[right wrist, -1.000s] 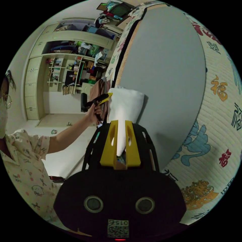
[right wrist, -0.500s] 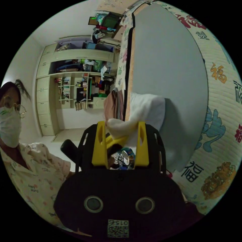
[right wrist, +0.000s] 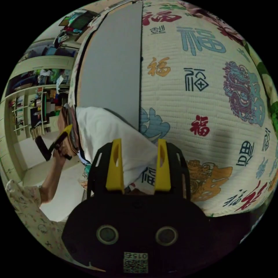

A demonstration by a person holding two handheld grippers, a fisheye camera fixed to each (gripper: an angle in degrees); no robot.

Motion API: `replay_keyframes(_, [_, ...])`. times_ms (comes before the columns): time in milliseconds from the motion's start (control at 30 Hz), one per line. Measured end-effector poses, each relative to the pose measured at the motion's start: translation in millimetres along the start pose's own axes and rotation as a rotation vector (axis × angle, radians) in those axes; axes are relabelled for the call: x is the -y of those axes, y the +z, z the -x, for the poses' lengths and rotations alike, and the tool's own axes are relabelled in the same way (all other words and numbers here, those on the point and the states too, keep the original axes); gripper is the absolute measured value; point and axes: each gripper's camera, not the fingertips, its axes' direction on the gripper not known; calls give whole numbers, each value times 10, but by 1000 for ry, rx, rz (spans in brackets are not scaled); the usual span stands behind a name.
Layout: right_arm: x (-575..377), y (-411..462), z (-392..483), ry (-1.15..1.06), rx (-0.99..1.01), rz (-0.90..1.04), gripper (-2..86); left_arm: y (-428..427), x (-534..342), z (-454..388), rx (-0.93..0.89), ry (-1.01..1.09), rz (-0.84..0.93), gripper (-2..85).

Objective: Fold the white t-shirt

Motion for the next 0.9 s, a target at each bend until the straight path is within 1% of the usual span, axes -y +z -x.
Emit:
replay_keyframes(33, [0,47,17,6,-7,15,173,121,80,352,25,-72,12,158])
replay_keyframes(100, [-20,253,98,15,-15,79,169,279,214,695,37,-130,28,167])
replay_keyframes(167, [-53,416,185,5,-32,131,151,461,342,869,18,-147,63,166])
replay_keyframes(200, [-81,476,256,-4,-75,138,131,598,401,928,10,-150,100,157])
replay_keyframes(233, [-92,489,291,-5,-105,134,118,682,442,920,23,-125,117,143])
replay_keyframes(300, [-105,517,399,-19,-143,163,60,714,487,832,54,-61,123,123])
replay_keyframes(333, [-107,514,423,-24,-144,175,44,748,502,782,43,-20,153,80])
replay_keyframes(367, [-110,483,492,-52,-143,187,35,785,506,772,14,-9,185,58])
replay_keyframes(400, [-109,413,585,-76,-195,180,29,818,521,770,-44,-10,245,46])
replay_keyframes(433, [-104,355,647,-93,-238,164,26,735,542,757,-26,-10,240,37])
replay_keyframes(500, [-18,64,885,-138,-345,59,23,518,611,717,30,14,201,32])
replay_keyframes(567, [130,-112,1053,-154,-360,-17,25,343,700,700,62,45,171,31])
replay_keyframes(633, [319,-169,1240,-166,-391,-86,33,217,879,671,171,110,120,38])
replay_keyframes(700, [521,-108,1475,-174,-443,-148,58,184,1034,695,221,105,67,53])
replay_keyframes(767, [539,-51,1566,-147,-454,-164,84,182,1166,763,256,52,71,65])
replay_keyframes(800, [458,-19,1595,-153,-430,-166,106,147,1194,811,281,10,88,75])
replay_keyframes(867, [231,39,1562,-155,-373,-159,135,15,1077,838,251,-3,65,96])
replay_keyframes(900, [35,101,1477,-137,-332,-145,143,-56,923,854,229,-14,82,112])
